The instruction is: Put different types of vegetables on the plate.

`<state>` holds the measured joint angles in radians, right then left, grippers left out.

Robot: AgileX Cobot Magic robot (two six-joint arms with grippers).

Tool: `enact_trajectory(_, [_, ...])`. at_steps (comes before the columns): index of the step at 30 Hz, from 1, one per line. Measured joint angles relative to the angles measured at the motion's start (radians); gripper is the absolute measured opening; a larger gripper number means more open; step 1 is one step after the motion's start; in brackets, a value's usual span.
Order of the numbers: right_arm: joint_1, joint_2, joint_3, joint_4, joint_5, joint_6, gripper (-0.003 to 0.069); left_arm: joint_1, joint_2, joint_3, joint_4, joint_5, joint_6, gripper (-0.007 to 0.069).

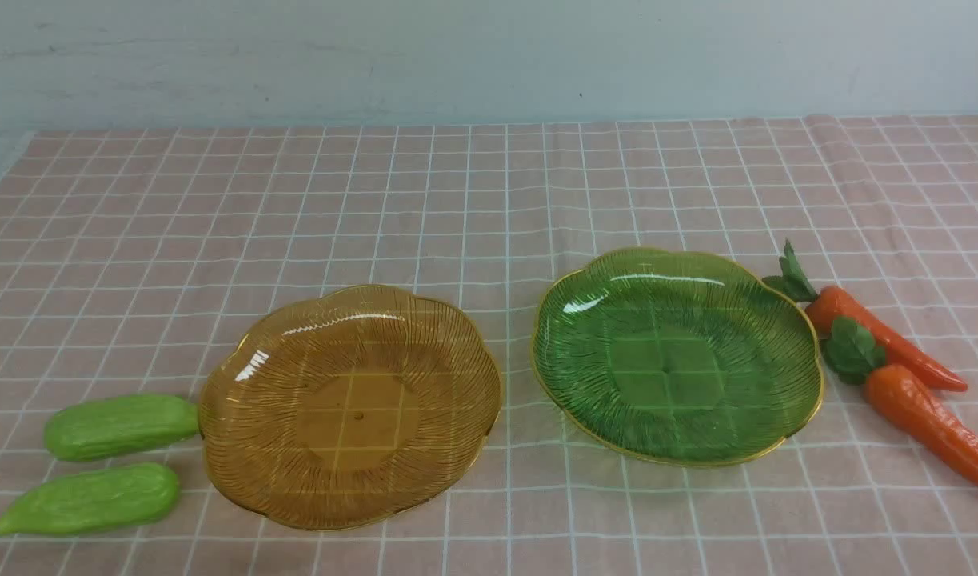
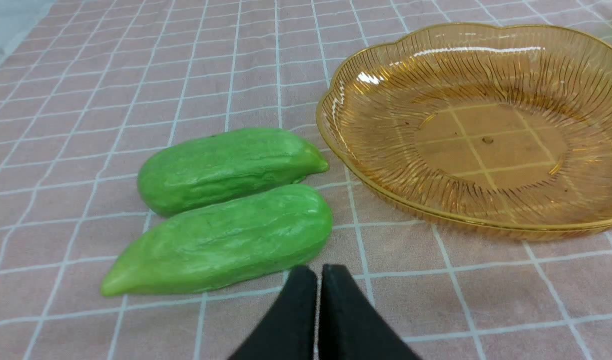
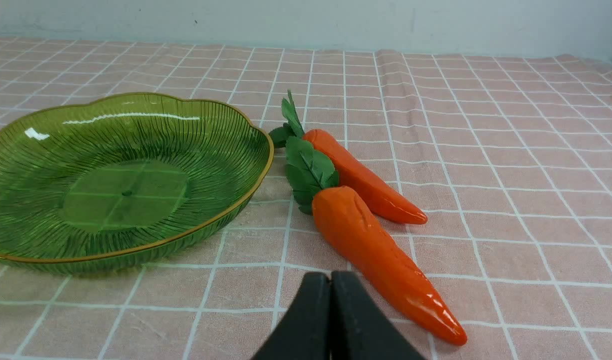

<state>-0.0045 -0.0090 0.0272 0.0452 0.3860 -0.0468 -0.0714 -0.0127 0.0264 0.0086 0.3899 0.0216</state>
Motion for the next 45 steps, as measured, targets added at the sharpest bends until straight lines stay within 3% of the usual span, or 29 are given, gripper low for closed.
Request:
enact_trajectory(40, [0.000, 0.000, 0.000, 0.001, 0.000, 0.000, -0.0015, 0.000, 0.000, 0.000, 0.000, 0.000, 0.000, -0.0003])
enact_trajectory(43, [0.000, 0.000, 0.000, 0.015, 0.000, 0.009, -0.0015, 0.000, 0.000, 0.001, -0.003, -0.008, -0.002, -0.0003])
enact_trajectory(45, [0.000, 0.000, 0.000, 0.125, 0.000, 0.057, -0.0015, 0.000, 0.000, 0.001, -0.078, -0.010, -0.061, -0.0003])
